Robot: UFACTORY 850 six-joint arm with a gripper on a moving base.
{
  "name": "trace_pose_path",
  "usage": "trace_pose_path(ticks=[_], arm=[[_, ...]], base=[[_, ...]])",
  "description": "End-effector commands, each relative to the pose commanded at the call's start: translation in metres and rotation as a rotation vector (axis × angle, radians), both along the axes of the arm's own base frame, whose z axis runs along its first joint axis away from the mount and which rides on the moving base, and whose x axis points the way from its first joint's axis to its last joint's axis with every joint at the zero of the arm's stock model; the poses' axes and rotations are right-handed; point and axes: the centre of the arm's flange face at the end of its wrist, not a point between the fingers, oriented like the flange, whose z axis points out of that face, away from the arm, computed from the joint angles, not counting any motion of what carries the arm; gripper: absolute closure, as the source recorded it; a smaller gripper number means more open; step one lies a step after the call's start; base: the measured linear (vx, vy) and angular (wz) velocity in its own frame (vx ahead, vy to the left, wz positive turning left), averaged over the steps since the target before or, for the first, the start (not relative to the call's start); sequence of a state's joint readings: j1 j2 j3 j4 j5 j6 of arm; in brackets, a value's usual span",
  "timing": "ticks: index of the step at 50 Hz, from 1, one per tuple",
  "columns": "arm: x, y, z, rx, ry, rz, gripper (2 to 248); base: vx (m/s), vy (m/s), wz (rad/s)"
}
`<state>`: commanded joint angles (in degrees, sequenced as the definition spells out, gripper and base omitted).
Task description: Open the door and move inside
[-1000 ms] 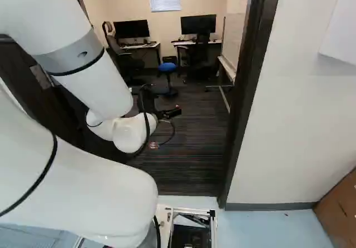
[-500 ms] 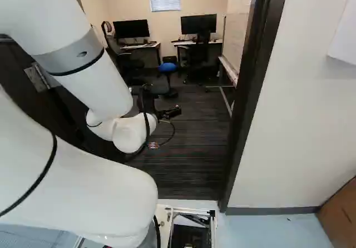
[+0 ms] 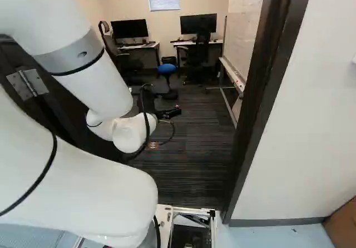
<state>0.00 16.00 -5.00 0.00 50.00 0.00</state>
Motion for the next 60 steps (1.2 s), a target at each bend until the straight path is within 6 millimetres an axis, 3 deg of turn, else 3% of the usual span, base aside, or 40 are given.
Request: trace_pose_path(ticks=[60], arm=[[0.0000, 0.0000, 0.0000, 0.000, 0.000, 0.000, 3]], base=[[0.163, 0.014, -0.011]])
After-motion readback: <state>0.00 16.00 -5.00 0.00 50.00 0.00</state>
